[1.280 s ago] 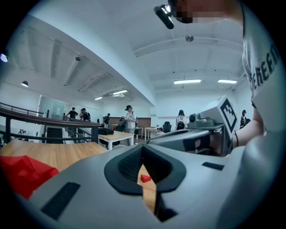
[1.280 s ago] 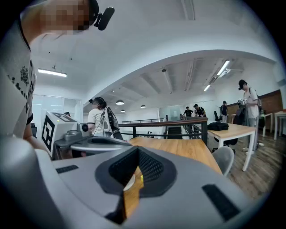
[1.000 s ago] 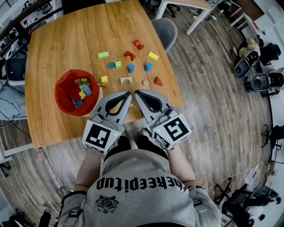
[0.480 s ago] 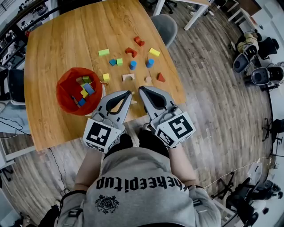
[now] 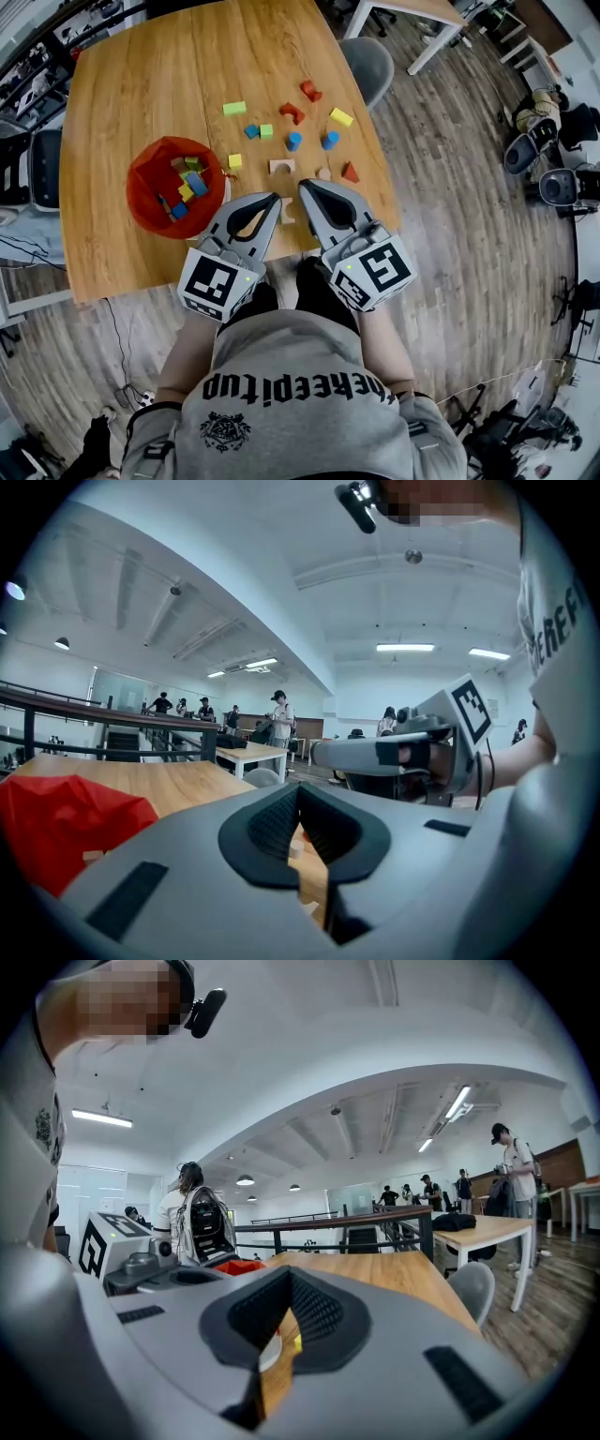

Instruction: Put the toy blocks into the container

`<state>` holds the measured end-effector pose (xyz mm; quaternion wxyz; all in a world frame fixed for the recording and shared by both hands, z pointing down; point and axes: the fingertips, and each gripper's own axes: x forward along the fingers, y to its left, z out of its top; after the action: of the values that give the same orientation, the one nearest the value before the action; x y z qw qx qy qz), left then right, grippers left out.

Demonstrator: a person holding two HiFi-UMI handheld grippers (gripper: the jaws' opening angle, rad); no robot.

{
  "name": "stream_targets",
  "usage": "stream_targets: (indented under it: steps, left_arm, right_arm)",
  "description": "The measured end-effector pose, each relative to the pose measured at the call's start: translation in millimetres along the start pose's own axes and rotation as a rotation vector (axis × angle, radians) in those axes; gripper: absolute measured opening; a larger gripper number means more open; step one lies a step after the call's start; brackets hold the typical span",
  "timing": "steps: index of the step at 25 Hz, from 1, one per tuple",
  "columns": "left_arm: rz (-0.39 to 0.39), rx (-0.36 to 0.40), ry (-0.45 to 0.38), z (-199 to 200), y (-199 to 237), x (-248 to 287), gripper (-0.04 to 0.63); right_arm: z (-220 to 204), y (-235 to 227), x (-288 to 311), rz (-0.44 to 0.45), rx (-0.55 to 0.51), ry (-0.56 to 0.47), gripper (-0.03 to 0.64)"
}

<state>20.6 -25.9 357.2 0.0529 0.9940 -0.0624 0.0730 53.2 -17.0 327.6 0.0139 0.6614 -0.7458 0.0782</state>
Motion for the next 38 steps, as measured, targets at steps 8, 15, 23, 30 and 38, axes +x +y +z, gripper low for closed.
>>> stream_targets:
  steps: [8,15,23,30,38]
  left_arm:
    - [0.12,-0.014,0.016,1,8,9,0.014]
    - [0.237,-0.053,0.038,-5,12,23,0.014]
    - [0.387,-0.1,0.089,-24,18,33,0.015]
    - [0.496,-0.148,0.159,-53,21,41,0.017]
    - [0.592,-0.222,0.303,-98,18,52,0.112]
  right_arm:
    - [7,-12,16,0.126,-0.013,0.008,0.011]
    - [7,-27,26,0.242,-0.015,0.027,0.011]
    - [5,-37,37,0.385,-0.015,0.038,0.011]
    - [0,-43,43,0.489,-0.013,0.053,0.011]
    - [-8,-49,44,0.591,-0.001,0.088,0.011]
